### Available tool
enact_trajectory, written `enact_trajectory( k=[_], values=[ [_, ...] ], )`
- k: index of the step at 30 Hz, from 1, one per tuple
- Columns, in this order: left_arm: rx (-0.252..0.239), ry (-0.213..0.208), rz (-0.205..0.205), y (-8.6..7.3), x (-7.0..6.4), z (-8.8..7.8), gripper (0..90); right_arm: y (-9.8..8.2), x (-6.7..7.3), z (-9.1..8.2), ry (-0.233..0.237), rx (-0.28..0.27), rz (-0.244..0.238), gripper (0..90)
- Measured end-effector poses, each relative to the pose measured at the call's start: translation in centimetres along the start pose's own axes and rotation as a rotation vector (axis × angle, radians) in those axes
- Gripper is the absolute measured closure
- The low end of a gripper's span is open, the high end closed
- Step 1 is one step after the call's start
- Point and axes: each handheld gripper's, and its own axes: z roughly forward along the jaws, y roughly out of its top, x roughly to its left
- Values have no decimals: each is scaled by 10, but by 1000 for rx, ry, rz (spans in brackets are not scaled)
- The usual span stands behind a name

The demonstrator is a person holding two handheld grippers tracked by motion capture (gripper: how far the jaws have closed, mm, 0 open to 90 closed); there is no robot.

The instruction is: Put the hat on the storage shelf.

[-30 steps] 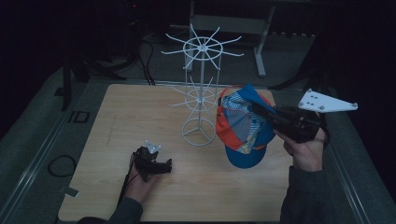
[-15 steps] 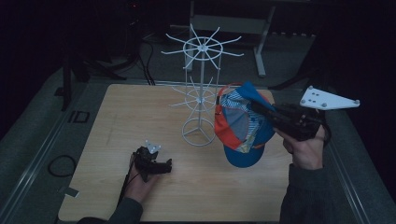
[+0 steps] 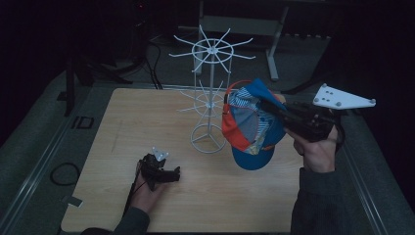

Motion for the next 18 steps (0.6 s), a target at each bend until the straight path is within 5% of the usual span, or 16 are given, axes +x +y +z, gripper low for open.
enact_trajectory(
  k=[18],
  values=[
    [0, 0, -1, 0, 0, 0, 24, 13, -1, 4, -1, -54, -5, 875]
  ],
)
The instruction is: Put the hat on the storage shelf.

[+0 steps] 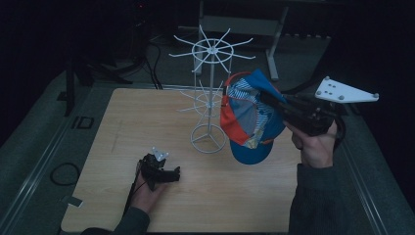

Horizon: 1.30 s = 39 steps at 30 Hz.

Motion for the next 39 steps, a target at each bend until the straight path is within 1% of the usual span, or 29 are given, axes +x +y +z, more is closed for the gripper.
enact_trajectory(
  k=[8, 11, 15, 18, 21, 24, 27, 30, 31, 33, 35, 39],
  values=[
    [0, 0, 0, 0, 0, 0, 24, 8, -1, 4, 15, -30, 5, 875],
    [2, 0, 2, 0, 0, 0, 24, 10, -1, 9, 13, -25, 3, 875],
    [2, 0, 2, 0, 0, 0, 24, 11, -4, 21, 14, -15, 6, 875],
    [2, 0, 2, 0, 0, 0, 24, 7, -9, 31, 10, 6, 19, 874],
    [0, 0, 1, 0, 0, 0, 24, -2, -13, 42, 15, 39, 35, 870],
    [0, 1, 1, 0, 0, 0, 25, -11, -16, 51, 10, 73, 44, 865],
    [1, 3, 3, 0, 0, 0, 24, -17, -17, 58, -11, 117, 44, 858],
    [-1, 2, 2, 0, 0, 0, 24, -18, -16, 62, -14, 135, 35, 840],
    [0, 2, 1, 0, 0, 0, 24, -18, -16, 63, -15, 140, 36, 808],
    [4, 0, 3, 0, 0, 0, 24, -20, -16, 64, -18, 169, 30, 691],
    [4, 0, 4, 0, 0, 0, 24, -21, -14, 64, -38, 207, 15, 590],
    [2, 0, 2, 0, 0, 0, 24, -25, -8, 66, -68, 265, -17, 432]
  ],
)
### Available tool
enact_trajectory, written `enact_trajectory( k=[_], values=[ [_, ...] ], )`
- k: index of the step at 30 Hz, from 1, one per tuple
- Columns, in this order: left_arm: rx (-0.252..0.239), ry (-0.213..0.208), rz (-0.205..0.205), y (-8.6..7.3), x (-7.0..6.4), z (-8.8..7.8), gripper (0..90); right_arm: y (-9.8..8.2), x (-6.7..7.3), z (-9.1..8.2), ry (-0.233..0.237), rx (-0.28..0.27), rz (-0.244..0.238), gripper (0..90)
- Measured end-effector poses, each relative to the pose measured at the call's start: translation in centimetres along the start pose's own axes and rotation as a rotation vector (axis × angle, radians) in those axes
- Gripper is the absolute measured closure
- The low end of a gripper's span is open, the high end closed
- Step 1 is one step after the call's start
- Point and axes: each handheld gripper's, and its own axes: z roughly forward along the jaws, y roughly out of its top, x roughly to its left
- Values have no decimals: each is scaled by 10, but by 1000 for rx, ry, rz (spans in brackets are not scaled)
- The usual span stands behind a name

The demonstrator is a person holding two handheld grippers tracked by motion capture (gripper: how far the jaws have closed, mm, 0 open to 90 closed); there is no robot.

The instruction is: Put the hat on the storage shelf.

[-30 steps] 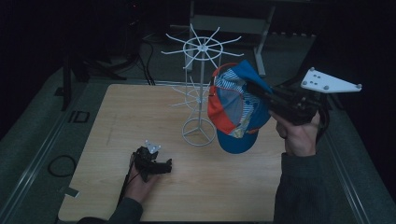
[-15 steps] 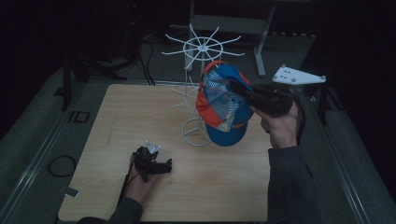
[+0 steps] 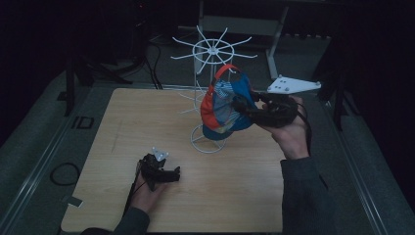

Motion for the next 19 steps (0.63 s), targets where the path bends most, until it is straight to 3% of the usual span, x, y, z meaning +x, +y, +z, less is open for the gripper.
enact_trajectory(
  k=[4, 8, 10, 19],
  values=[
    [-1, 0, 0, 0, 0, 0, 24, -3, 4, 2, -86, 56, -13, 270],
    [-1, 1, 0, 0, 0, 0, 24, -10, -1, 0, -111, 65, 30, 148],
    [1, 0, 0, 0, 0, 0, 24, -16, -5, -2, -129, 76, 63, 138],
    [1, 0, 0, 0, 0, 0, 24, -40, -13, -13, -107, 77, 153, 107]
  ],
)
